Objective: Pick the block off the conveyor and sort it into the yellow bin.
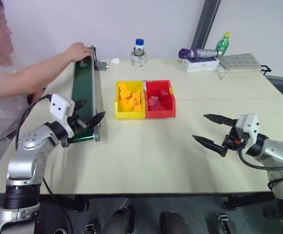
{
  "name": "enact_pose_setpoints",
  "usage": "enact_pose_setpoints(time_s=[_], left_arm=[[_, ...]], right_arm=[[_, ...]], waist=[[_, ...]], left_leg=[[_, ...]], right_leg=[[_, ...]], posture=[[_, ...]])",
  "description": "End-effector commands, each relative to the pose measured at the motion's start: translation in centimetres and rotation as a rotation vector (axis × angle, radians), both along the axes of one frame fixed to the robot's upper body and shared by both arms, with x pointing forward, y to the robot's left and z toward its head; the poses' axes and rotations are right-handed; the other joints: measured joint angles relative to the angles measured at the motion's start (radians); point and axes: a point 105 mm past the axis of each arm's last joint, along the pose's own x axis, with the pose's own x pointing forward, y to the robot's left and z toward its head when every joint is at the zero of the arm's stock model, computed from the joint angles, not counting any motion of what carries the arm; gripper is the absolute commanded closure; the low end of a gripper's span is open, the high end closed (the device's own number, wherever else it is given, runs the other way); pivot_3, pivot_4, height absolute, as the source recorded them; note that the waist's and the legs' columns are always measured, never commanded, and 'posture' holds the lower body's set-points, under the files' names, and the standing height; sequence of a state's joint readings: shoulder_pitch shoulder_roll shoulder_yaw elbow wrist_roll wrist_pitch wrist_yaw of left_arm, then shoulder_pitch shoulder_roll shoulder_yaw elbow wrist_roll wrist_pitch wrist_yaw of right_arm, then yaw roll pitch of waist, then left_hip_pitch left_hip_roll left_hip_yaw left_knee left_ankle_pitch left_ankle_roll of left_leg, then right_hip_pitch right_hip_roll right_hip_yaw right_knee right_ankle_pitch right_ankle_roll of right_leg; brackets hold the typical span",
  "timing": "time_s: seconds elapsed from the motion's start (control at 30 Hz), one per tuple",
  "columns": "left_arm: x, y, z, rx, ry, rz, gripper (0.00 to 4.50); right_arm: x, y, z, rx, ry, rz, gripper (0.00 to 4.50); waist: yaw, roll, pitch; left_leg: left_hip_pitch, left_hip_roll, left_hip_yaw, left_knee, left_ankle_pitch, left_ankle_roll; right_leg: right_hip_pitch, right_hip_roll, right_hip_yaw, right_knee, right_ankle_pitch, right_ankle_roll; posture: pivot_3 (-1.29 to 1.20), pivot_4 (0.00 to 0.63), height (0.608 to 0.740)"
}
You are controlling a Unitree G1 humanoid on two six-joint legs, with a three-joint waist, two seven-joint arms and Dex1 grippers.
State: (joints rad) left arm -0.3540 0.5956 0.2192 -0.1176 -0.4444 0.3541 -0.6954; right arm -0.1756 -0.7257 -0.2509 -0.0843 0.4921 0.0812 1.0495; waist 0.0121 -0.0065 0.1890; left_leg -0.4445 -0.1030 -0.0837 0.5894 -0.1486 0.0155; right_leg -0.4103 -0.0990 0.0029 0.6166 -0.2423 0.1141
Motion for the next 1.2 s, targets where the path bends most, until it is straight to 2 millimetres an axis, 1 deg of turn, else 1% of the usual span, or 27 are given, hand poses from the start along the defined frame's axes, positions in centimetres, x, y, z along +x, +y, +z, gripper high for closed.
enact_pose_setpoints(time_s=[0.03,0.17,0.27,0.47,0.5,0.63,0.7,0.9,1.03,1.2], left_arm=[[-0.3,0.0,1.3,0.011,-0.071,0.001,0.06],[-0.4,0.1,2.0,-0.038,-0.092,0.010,0.06],[-0.7,0.2,2.0,-0.035,-0.087,0.014,0.06],[-2.1,0.2,1.7,-0.092,-0.089,0.042,0.06],[-2.3,0.4,1.9,-0.108,-0.116,0.063,0.06],[-2.2,3.3,2.3,-0.133,-0.216,0.337,0.06],[-2.5,4.2,1.9,-0.149,-0.237,0.455,0.06],[-3.3,4.0,-0.2,-0.209,-0.215,0.610,0.06],[-3.4,3.7,-1.2,-0.209,-0.188,0.655,0.06],[-3.2,3.5,-1.0,-0.217,-0.195,0.659,0.06]], right_arm=[[-0.1,0.1,1.2,-0.013,-0.053,0.012,0.00],[-0.1,0.1,1.2,-0.013,-0.053,0.015,0.00],[-0.1,0.2,1.2,-0.013,-0.053,0.017,0.00],[0.1,0.3,1.1,-0.009,-0.051,0.023,0.00],[0.1,0.4,1.1,-0.008,-0.050,0.024,0.00],[0.2,0.6,1.0,-0.004,-0.048,0.033,0.00],[0.3,0.7,1.0,-0.002,-0.048,0.040,0.00],[0.6,1.1,1.0,0.004,-0.051,0.054,0.00],[0.6,1.2,1.0,0.004,-0.053,0.057,0.00],[0.7,1.3,1.1,0.004,-0.057,0.060,0.00]], waist=[[0.000,0.000,0.000],[0.000,0.000,0.000],[0.000,0.000,0.000],[-0.002,0.000,0.000],[-0.001,0.000,0.000],[0.001,0.000,0.000],[0.001,0.000,0.000],[0.003,0.000,0.000],[0.003,0.000,0.000],[0.002,0.000,0.000]], left_leg=[[0.000,0.000,0.000,0.000,0.000,0.000],[0.000,0.000,0.000,0.000,0.000,0.000],[0.000,0.000,0.000,0.000,0.000,0.000],[0.000,0.000,0.000,-0.002,0.000,0.000],[0.000,0.000,0.000,-0.002,0.000,0.000],[0.000,0.000,0.000,-0.001,0.000,0.000],[0.000,0.000,0.000,-0.001,0.000,0.000],[0.000,0.000,0.000,0.000,0.000,0.000],[0.000,0.000,0.000,0.000,0.000,0.000],[0.000,0.000,0.000,0.000,0.000,0.000]], right_leg=[[0.000,0.000,0.000,0.000,0.000,0.000],[0.000,0.000,0.000,0.000,0.000,0.000],[0.000,0.000,0.000,0.000,0.000,0.000],[0.000,0.000,0.000,-0.001,0.000,0.000],[0.000,0.000,0.000,-0.001,0.000,0.000],[0.000,0.000,0.000,-0.001,0.000,0.000],[0.000,0.000,0.000,-0.001,0.000,0.000],[0.001,0.000,-0.001,-0.002,0.000,0.000],[0.001,0.000,-0.002,-0.002,0.000,0.000],[0.002,0.000,-0.002,-0.002,0.000,0.000]], posture=[[0.00,0.150,0.740],[0.00,0.150,0.740],[0.00,0.150,0.740],[0.00,0.150,0.740],[0.00,0.150,0.740],[0.00,0.150,0.740],[0.00,0.150,0.740],[0.00,0.150,0.740],[0.00,0.150,0.740],[0.00,0.150,0.740]])
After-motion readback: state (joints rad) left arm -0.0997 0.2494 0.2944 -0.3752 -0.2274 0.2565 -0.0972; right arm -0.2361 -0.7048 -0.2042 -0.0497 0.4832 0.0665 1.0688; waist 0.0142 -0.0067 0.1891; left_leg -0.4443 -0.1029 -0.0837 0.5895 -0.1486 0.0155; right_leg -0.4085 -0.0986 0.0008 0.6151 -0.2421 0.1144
